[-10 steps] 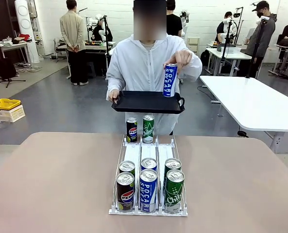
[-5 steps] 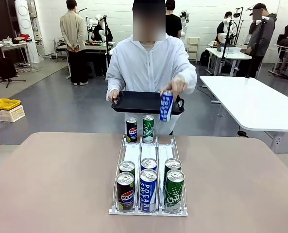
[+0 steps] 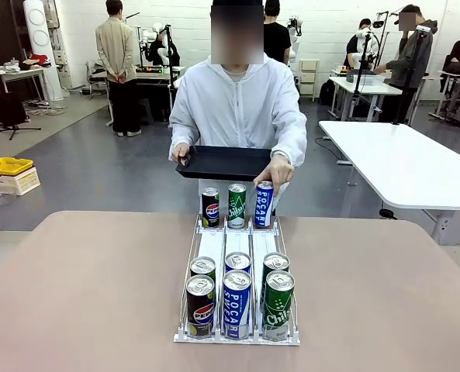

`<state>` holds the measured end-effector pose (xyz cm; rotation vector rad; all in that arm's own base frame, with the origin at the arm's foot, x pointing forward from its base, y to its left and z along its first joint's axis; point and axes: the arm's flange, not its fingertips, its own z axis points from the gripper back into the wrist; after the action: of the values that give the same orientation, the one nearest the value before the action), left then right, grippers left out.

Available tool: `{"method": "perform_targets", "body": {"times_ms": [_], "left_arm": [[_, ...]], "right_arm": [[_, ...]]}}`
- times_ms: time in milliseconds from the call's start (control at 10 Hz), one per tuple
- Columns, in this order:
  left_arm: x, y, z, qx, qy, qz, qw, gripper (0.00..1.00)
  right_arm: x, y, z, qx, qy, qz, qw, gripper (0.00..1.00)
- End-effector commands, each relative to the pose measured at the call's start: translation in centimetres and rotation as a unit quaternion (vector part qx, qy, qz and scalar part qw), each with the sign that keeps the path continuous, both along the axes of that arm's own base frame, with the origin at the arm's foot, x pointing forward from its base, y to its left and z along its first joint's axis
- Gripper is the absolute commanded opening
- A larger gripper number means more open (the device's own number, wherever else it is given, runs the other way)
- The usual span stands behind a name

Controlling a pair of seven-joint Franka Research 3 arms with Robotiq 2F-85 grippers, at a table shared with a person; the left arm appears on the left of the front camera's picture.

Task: Retrieve and hand over the desired beverage to the person.
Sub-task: Pick up a can of the same type that the person held from the Automatic Can Dispenser.

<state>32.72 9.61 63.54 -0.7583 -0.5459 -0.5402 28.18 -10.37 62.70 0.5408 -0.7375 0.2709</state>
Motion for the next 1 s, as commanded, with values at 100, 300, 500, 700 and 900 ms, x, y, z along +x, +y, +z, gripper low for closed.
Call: {"method": "perform_targets", "body": {"times_ms": [100,300,500,700,900], "left_arm": [[0.05,0.09,0.08,-0.005,-0.009,-0.008,1.000,1.00],[0.05,0.09,0.08,-0.005,-0.009,-0.008,1.000,1.00],[0.05,0.09,0.08,-0.005,-0.009,-0.008,1.000,1.00],[0.05,0.09,0.08,-0.005,-0.009,-0.008,1.000,1.00],[0.00,0.00,0.00,0.000,0.000,0.000,1.000,1.00]], "right_arm": [[-0.03,0.08,-0.12,0.007,-0.005,0.012,1.000,1.00],[-0.03,0.08,-0.12,0.007,-0.005,0.012,1.000,1.00],[-0.03,0.08,-0.12,0.007,-0.005,0.012,1.000,1.00],[-0.03,0.08,-0.12,0.007,-0.005,0.012,1.000,1.00],[-0.03,0.08,-0.12,0.007,-0.005,0.012,1.000,1.00]]}}
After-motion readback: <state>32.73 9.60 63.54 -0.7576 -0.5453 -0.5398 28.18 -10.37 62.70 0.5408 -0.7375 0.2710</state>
